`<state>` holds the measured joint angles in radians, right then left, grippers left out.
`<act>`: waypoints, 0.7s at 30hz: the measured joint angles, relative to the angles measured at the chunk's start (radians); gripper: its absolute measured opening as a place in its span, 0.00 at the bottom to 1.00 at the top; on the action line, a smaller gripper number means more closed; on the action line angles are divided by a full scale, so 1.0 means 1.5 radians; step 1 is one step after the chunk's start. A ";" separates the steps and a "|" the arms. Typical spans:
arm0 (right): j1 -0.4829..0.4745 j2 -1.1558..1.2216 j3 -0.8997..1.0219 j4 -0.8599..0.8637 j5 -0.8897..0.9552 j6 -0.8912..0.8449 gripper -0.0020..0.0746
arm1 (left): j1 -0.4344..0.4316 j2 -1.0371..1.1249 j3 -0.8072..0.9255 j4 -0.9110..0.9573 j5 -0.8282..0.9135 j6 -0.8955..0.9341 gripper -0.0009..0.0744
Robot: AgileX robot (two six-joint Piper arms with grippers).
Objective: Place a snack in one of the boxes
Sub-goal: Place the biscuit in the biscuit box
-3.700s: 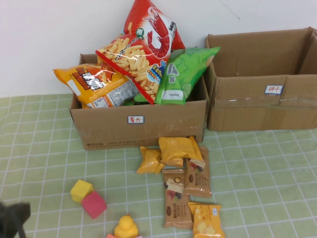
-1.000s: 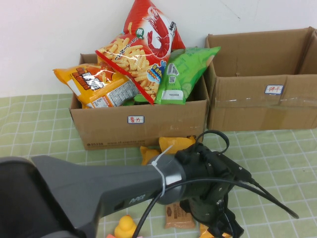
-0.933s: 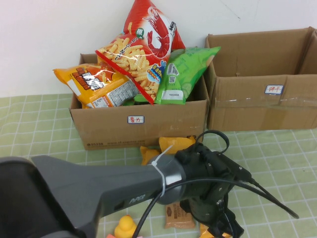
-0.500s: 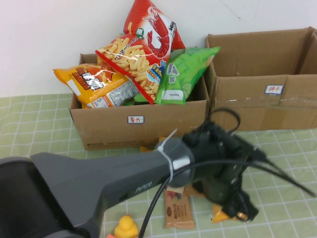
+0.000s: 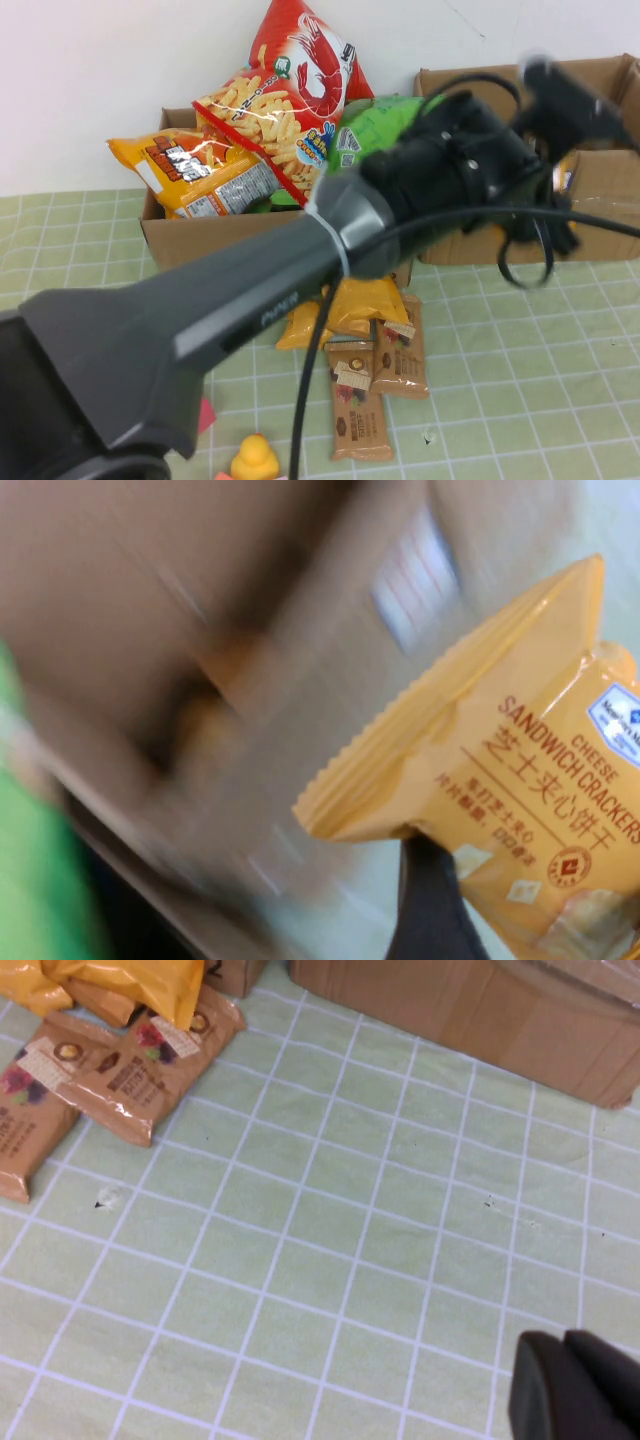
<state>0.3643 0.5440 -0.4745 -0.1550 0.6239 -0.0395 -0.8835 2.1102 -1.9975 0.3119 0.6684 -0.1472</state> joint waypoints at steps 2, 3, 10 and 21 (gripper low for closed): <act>0.000 0.000 0.000 0.000 0.000 0.000 0.03 | 0.010 0.000 -0.005 0.050 -0.065 0.000 0.52; 0.000 0.000 0.000 0.000 0.000 0.000 0.03 | 0.018 0.001 -0.005 0.072 -0.106 0.000 0.52; 0.000 0.000 0.004 0.000 0.001 0.000 0.03 | 0.076 0.058 -0.005 0.186 -0.446 0.000 0.52; 0.000 0.000 0.029 0.000 -0.016 0.000 0.03 | 0.149 0.132 -0.005 0.139 -0.535 0.000 0.53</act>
<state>0.3643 0.5440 -0.4304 -0.1550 0.6005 -0.0395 -0.6596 2.3083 -2.0052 0.5210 -0.1334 -0.1472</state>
